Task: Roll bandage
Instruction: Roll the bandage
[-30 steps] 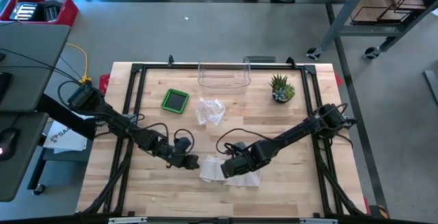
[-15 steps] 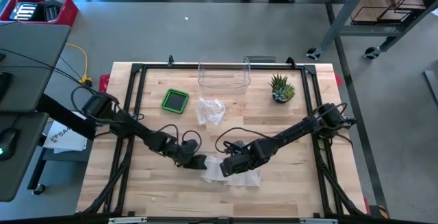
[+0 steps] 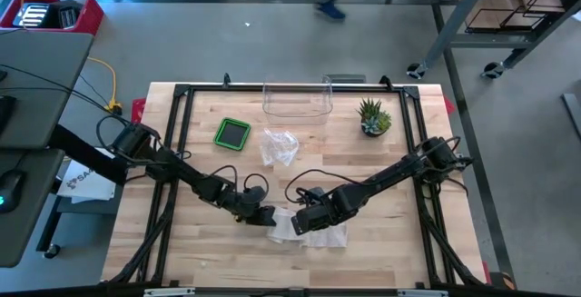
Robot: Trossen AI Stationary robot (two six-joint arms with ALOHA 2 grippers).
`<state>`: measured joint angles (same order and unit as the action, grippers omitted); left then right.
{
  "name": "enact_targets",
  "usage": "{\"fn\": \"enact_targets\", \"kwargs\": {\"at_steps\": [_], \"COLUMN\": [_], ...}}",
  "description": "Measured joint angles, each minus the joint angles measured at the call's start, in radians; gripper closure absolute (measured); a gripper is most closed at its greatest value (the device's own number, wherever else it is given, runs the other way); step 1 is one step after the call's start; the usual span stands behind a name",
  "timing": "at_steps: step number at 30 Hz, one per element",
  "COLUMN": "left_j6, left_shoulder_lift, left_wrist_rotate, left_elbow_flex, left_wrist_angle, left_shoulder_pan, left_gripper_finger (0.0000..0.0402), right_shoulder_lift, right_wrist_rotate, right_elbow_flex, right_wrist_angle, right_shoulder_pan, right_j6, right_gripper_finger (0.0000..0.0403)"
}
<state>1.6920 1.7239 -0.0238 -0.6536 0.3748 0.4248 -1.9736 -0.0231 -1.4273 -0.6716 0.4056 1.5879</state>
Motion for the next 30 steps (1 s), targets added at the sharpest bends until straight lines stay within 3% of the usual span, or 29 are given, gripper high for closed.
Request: {"fn": "enact_targets", "kwargs": {"at_steps": [6, 16, 25, 30], "left_j6": [-0.023, 0.044, 0.22, 0.309], "left_shoulder_lift": [0.0, -0.097, -0.281, -0.304], "left_wrist_rotate": [-0.011, -0.019, -0.132, -0.177], "left_elbow_flex": [0.0, 0.059, 0.124, 0.124], "left_wrist_angle": [0.01, -0.154, -0.408, -0.427], "left_shoulder_pan": [0.0, 0.05, 0.184, 0.242], "left_gripper_finger": [0.0387, 0.0399, 0.0401, 0.0401], "right_shoulder_lift": [0.0, 0.011, 0.011, 0.003], "right_wrist_rotate": [0.0, 0.026, 0.059, 0.103], "right_elbow_flex": [0.0, 0.0, 0.001, 0.002], "right_wrist_angle": [0.001, 0.0, 0.029, 0.034], "right_shoulder_pan": [0.0, 0.003, 0.018, 0.029], "right_j6": [0.0, 0.001, 0.003, 0.003], "right_gripper_finger": [0.0403, 0.0403, 0.0403, 0.0403]}}
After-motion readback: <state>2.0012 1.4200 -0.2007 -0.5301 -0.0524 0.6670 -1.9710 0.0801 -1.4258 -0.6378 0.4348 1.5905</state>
